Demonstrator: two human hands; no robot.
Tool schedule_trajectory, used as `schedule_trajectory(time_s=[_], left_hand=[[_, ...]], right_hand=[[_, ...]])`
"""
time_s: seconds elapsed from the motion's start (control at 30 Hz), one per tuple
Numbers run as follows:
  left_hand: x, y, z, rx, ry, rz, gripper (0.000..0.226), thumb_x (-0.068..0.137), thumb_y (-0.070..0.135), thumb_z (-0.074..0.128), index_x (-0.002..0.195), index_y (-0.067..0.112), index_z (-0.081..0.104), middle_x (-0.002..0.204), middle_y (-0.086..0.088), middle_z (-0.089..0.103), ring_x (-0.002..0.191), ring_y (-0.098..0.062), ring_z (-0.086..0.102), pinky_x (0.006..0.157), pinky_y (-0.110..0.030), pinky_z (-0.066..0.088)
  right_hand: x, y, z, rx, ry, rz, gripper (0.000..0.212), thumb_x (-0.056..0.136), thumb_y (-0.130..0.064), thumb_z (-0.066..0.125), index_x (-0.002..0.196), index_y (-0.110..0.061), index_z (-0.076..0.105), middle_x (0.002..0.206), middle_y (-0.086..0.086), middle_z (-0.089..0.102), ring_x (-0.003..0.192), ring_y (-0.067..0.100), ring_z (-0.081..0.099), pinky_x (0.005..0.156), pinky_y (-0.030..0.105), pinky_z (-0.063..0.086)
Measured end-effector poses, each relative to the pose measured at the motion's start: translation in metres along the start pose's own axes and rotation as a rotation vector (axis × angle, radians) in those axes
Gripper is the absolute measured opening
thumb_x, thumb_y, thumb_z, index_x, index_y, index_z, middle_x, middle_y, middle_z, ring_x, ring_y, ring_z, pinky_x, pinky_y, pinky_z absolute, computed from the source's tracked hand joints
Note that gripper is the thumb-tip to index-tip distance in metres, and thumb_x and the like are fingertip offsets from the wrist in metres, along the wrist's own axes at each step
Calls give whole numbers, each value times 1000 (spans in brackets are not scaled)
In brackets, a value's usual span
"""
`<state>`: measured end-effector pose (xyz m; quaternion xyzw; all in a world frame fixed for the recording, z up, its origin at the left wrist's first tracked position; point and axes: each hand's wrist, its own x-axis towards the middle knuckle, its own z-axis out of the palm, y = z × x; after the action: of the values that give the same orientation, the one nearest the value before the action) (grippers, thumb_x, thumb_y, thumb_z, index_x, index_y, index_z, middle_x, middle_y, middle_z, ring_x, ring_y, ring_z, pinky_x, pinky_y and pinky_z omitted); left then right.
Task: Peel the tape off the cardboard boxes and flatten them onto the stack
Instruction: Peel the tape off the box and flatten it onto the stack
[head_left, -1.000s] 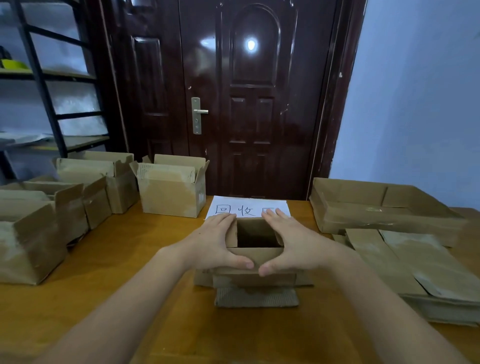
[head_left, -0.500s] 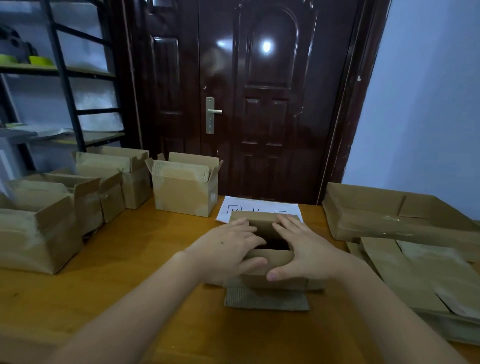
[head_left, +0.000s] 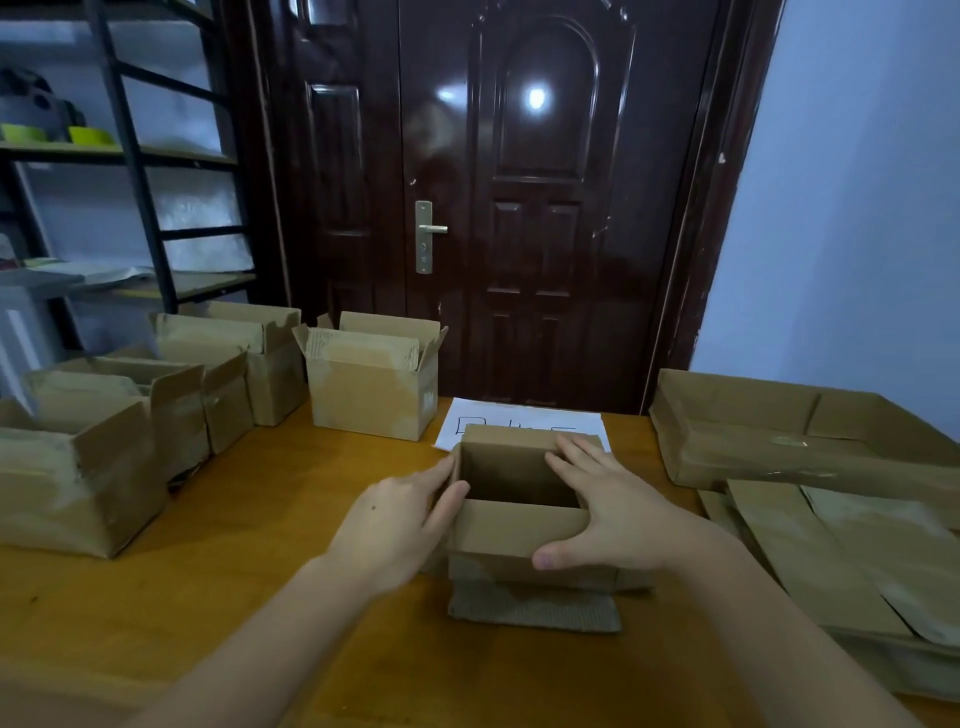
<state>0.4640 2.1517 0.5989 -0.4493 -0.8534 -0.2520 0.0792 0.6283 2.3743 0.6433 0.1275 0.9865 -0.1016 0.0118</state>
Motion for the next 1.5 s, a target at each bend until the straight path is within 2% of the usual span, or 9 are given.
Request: schedule_trajectory(time_s=[0.1,0.2,0.3,0.4,0.6,0.8,0.97,1.17,1.5], left_hand=[[18,-3,-8,18,67,3,75,90,82,23,141,41,59,107,21,72,79,8,63,61,-10,51],[45,4,-18,114,-3,45,65,90,80,36,135,38,58,130,14,66,106,-2,63,88,-23,58],[62,23,-14,335,-167,105,100,87,91,13,159,26,33,165,2,35,153,-21,30,126,-48,15],[65,28,-7,540,-169,65,122,77,92,-17,162,18,28,167,-5,31,157,-22,18,124,-53,-13],[60,19,6,190,-254,114,85,99,75,12,165,23,13,174,0,2,159,-15,-4,118,-30,-4],[57,20,7,41,-276,74,69,106,62,26,165,29,15,173,8,2,158,-12,-2,124,-34,7],[57,21,5,22,-274,92,66,108,57,29,165,28,16,173,5,5,159,-14,0,125,-35,7],[57,18,7,9,-276,90,65,107,58,29,164,30,17,173,6,6,159,-14,2,125,-37,12],[57,16,12,-44,-259,89,72,103,68,27,165,31,16,173,10,5,158,-10,3,125,-35,13]], right_hand=[[0,0,-1,19,-1,8,134,56,-102,48,162,-34,3,166,-18,-19,152,8,-20,126,50,13],[0,0,0,17,1,16,133,56,-102,49,162,-35,2,166,-19,-19,152,6,-20,125,51,15],[0,1,1,8,1,25,132,55,-103,47,161,-39,3,166,-19,-20,152,7,-20,125,53,16],[0,0,2,-4,-9,28,129,55,-104,45,160,-43,3,166,-18,-19,153,9,-20,125,54,14],[1,1,4,-31,-7,26,123,59,-103,44,160,-45,5,166,-18,-19,152,10,-21,125,51,10],[1,-1,1,-72,-15,15,110,66,-100,42,158,-43,21,167,-17,-14,152,11,-21,124,50,4],[-4,-10,-8,-184,-36,-127,90,78,-94,36,149,-39,45,167,-17,15,155,11,-8,124,46,1],[-23,-1,-36,-405,180,-175,104,73,-99,24,139,-27,61,152,-14,48,149,0,14,116,26,-19],[-62,5,24,158,218,227,92,84,-80,18,161,-34,-3,166,-9,23,148,12,32,117,32,31]])
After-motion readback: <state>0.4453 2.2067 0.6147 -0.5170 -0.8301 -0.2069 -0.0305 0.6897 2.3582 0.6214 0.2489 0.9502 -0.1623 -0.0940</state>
